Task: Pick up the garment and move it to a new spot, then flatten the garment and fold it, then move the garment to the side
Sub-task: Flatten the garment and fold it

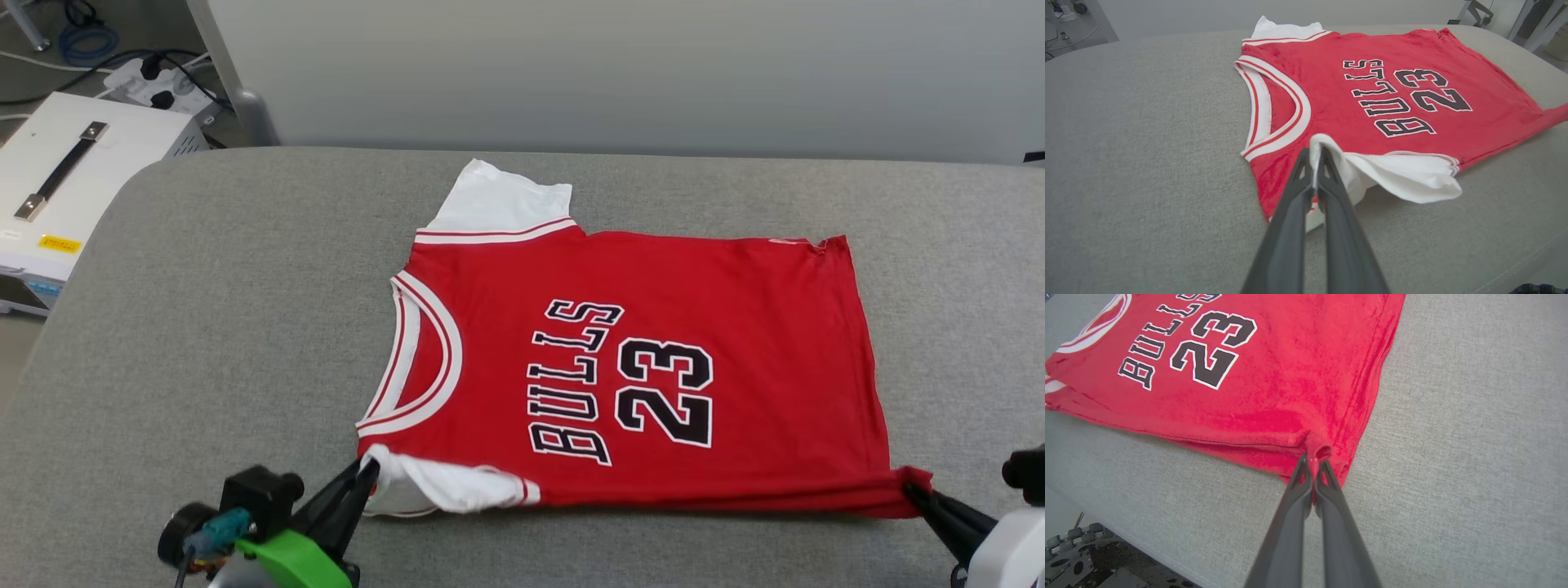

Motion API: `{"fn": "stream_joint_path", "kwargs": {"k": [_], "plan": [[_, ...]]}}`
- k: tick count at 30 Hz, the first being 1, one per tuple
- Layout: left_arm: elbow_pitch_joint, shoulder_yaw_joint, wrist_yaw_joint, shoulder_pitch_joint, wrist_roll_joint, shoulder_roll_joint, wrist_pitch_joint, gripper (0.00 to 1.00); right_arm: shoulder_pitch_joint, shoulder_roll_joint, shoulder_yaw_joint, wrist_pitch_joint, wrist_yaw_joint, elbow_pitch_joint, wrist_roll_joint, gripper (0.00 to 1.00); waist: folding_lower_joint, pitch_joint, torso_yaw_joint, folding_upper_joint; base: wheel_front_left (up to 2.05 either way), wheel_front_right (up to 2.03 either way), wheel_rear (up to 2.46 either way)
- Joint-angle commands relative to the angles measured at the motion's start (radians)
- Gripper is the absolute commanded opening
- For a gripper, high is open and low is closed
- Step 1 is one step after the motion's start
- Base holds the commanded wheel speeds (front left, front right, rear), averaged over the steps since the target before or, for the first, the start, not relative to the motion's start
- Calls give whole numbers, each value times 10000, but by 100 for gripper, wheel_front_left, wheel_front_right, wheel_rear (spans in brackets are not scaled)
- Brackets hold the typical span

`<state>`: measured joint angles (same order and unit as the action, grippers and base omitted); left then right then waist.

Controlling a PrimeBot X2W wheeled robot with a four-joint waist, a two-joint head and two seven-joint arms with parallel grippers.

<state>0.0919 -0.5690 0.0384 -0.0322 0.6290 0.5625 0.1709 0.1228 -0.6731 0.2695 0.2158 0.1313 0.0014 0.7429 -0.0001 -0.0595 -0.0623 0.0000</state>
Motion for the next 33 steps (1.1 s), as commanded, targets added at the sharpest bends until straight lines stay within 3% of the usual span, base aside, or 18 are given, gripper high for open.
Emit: {"fn": "stream_joint_path", "kwargs": {"k": [1,7,17,29,30,31,32,33], "plan": [[152,-3,181,-571,-150,-18,-48,0,-365,73,-165,93,-6,-112,-80,0,1,-341,99,0,0,0,0],[1354,-259,725,-3022,-383,-296,-192,0,-1620,240,-359,523,-6,-71,-38,0,1,-1407,368,0,0,0,0],[3915,-1180,916,-5688,-30,-704,221,0,-3786,316,377,1046,-6,1075,101,0,1,-2721,589,0,0,0,0],[6021,-3172,921,-6561,1328,-1082,716,0,-4767,559,1575,665,-6,2740,184,0,1,-3029,604,0,0,0,0],[6109,-3271,921,-6570,1474,-1093,753,19,-4778,553,1557,496,-6,2782,171,27,1,-2951,591,0,0,0,0],[6184,-3344,921,-6601,1522,-1065,783,81,-4772,548,1514,360,-6,2810,142,100,1,-2865,578,0,0,0,0],[6242,-3396,921,-6644,1571,-1025,819,100,-4741,542,1459,191,-6,2794,125,100,1,-2748,552,0,0,0,0],[6253,-3423,921,-6666,1631,-989,840,100,-4705,523,1408,42,-6,2750,110,100,1,-2657,526,0,0,0,0]]}}
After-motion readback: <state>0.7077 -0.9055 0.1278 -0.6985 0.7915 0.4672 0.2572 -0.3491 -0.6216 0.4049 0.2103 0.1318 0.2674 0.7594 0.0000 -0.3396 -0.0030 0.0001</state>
